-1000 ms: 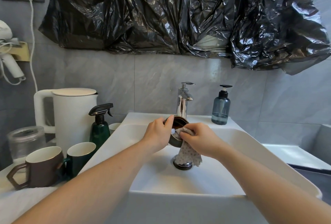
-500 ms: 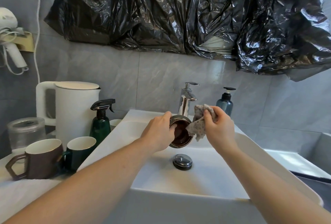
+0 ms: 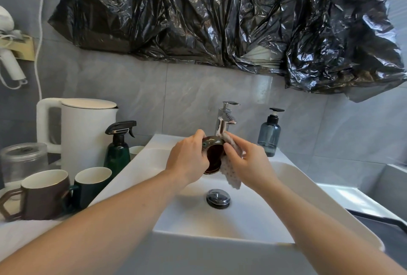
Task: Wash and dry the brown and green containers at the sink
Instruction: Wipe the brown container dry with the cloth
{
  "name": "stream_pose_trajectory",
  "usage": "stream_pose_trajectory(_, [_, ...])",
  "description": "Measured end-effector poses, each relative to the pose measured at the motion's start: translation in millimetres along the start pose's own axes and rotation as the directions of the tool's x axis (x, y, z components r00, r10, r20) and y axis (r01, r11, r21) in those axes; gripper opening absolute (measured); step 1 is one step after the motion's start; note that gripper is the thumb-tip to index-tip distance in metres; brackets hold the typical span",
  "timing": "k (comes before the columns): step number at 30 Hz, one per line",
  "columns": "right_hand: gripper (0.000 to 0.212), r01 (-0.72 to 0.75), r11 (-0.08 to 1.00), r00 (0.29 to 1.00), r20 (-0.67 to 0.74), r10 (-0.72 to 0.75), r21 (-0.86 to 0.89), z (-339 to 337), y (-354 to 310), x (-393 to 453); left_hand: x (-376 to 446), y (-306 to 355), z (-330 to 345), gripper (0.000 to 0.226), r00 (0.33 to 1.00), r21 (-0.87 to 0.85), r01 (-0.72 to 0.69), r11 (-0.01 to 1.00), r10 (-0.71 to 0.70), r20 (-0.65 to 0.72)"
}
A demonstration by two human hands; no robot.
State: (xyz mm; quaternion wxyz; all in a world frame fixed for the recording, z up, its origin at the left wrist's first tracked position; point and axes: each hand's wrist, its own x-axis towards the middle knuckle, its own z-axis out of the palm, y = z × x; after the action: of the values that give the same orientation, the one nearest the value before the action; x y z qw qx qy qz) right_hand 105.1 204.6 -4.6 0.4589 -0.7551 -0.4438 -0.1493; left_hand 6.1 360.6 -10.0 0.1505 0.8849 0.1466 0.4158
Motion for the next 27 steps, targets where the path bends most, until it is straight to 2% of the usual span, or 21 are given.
stream_pose_trajectory(2, [0.034,-0.053,0.998,0.996,0.072,0.055,-0.035,-1.2,6.4,-0.1,2.0,0.1,0.0,0.011,0.998,-0.043,0.024,0.999,-0.027,-0.049])
stream_pose_trajectory(4, [0.035,-0.042,0.997,0.998,0.053,0.046,-0.066,-1.6,8.2,-0.3,3.3,0.7,0.5,0.009,0.996,-0.079,0.040,0.996,-0.046,-0.074])
stream_pose_trajectory(8, [0.038,0.032,0.992,0.999,-0.037,-0.027,0.119,4.5,-2.4,0.8,1.5,1.0,2.9,0.010,0.999,-0.051,0.035,0.998,-0.036,-0.022])
stream_pose_trajectory(11, [0.041,0.098,0.985,0.995,-0.003,-0.098,0.144,9.6,-8.8,0.7,0.9,0.2,6.1,0.012,0.998,-0.067,0.065,0.996,-0.065,0.004])
stream_pose_trajectory(15, [0.041,0.056,0.983,0.998,-0.002,-0.057,0.176,5.9,-11.1,-0.8,1.4,0.7,7.7,0.007,0.994,-0.132,0.104,0.986,-0.107,-0.016])
stream_pose_trajectory(19, [0.040,0.021,0.995,0.999,-0.026,-0.019,0.102,3.8,-4.1,0.9,1.9,0.0,7.4,0.008,0.991,-0.217,0.123,0.968,-0.130,-0.019])
stream_pose_trajectory(24, [0.046,0.106,0.993,0.991,-0.089,-0.102,0.043,-0.7,-7.0,0.9,1.1,-1.3,9.3,0.013,0.989,-0.340,0.148,0.929,-0.141,0.045])
stream_pose_trajectory(27, [0.044,0.073,0.995,0.994,-0.085,-0.067,0.068,0.6,-6.0,2.0,1.7,0.5,9.4,0.014,0.987,-0.362,0.157,0.919,-0.154,0.036])
